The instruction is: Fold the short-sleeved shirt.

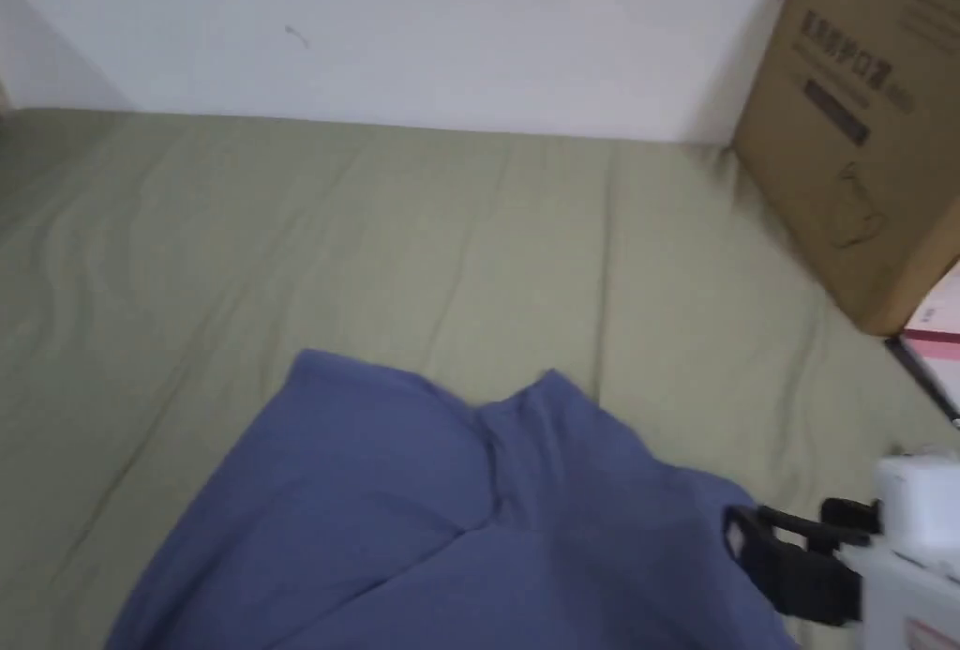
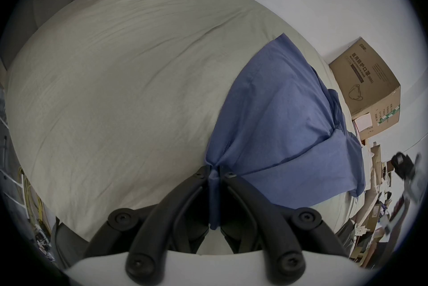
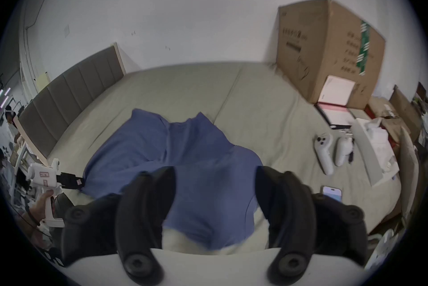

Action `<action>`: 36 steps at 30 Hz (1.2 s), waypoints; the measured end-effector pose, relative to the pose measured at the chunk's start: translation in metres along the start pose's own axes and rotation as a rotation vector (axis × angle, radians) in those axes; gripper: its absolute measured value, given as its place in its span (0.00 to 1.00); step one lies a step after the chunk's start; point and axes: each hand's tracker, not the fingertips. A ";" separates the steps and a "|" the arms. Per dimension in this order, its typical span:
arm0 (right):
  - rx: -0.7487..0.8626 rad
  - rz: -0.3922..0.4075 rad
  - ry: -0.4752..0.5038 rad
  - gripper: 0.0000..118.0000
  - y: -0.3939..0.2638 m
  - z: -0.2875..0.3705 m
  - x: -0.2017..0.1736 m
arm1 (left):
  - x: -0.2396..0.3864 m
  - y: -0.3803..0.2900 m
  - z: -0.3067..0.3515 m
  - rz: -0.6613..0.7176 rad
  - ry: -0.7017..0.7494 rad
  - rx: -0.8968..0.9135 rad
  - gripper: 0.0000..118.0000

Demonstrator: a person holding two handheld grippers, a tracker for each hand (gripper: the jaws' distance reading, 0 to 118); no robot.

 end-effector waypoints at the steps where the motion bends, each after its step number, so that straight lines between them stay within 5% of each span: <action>1: -0.044 -0.016 0.019 0.65 0.012 -0.021 0.014 | 0.000 0.000 0.000 -0.005 0.002 0.000 0.05; 6: -0.205 -0.120 0.017 0.65 0.043 -0.123 0.066 | -0.003 0.000 0.000 0.011 -0.011 -0.006 0.05; 13: -0.422 0.002 0.015 0.64 0.042 -0.211 0.069 | 0.010 0.000 0.005 0.002 0.003 -0.013 0.05; 15: -0.454 0.062 -0.023 0.47 0.038 -0.219 0.065 | 0.011 -0.001 0.006 0.004 0.004 -0.013 0.05; 16: -0.458 0.065 0.006 0.31 0.034 -0.218 0.063 | 0.011 0.000 0.005 0.006 0.004 -0.011 0.05; 21: -0.437 0.081 0.026 0.06 0.030 -0.211 0.057 | 0.010 0.001 0.006 0.022 -0.004 -0.009 0.05; 26: -0.301 0.098 0.023 0.04 0.042 -0.173 0.049 | 0.014 0.000 0.015 -0.019 -0.011 0.019 0.05; 30: -0.143 0.031 0.066 0.03 0.061 -0.109 0.045 | 0.027 0.004 0.056 -0.049 -0.054 0.216 0.05; 36: 0.094 0.038 0.077 0.02 0.094 -0.013 0.028 | 0.066 0.048 0.133 -0.133 -0.187 0.441 0.05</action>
